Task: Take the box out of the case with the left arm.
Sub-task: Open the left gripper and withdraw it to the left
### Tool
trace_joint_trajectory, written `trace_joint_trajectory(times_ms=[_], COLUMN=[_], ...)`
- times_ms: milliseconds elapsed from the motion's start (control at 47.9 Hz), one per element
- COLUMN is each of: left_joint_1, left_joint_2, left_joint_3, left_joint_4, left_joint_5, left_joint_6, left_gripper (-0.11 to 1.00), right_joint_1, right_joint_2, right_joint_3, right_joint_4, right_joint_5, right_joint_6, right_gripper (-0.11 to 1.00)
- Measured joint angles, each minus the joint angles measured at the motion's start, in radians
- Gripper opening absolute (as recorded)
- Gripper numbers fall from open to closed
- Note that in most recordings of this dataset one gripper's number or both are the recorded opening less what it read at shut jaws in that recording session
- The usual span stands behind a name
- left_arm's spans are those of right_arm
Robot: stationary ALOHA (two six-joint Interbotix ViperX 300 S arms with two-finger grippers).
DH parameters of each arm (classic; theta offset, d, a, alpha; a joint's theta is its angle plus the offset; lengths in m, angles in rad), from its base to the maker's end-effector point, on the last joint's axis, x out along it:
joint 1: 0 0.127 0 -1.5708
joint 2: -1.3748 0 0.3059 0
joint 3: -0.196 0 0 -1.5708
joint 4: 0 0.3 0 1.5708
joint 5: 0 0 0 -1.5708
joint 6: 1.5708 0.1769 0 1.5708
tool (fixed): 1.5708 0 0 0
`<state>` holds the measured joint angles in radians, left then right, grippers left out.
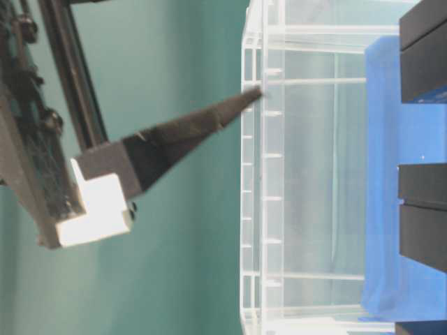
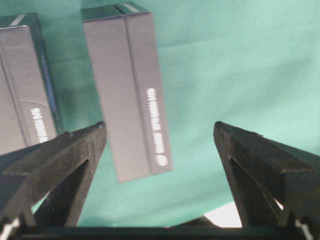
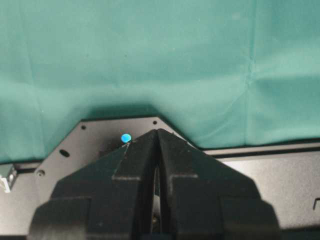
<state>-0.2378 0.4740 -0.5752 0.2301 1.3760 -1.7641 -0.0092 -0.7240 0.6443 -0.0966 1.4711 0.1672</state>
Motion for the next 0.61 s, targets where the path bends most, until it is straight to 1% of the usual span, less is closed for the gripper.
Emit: trace_joint_trajectory(times_ms=[230, 376, 606], left_joint_1=[-0.02, -0.031, -0.066], left_joint_2=[-0.011, -0.054, -0.178], left_joint_3=[0.06, 0.123, 0.284], left_joint_4=[-0.002, -0.002, -0.005], left_joint_5=[0.002, 0.006, 0.0], left_joint_6=[-0.003, -0.034, -0.095], left_gripper=[0.89, 0.89, 0.89], right_joint_1=[0.0, 0.0, 0.0], right_joint_2=[0.0, 0.0, 0.0], right_joint_3=[0.002, 0.002, 0.0], right_joint_4=[0.0, 0.0, 0.0], right_joint_5=[0.0, 0.002, 0.0], right_joint_6=[0.0, 0.0, 0.0], right_gripper=[0.02, 0.02, 0.02])
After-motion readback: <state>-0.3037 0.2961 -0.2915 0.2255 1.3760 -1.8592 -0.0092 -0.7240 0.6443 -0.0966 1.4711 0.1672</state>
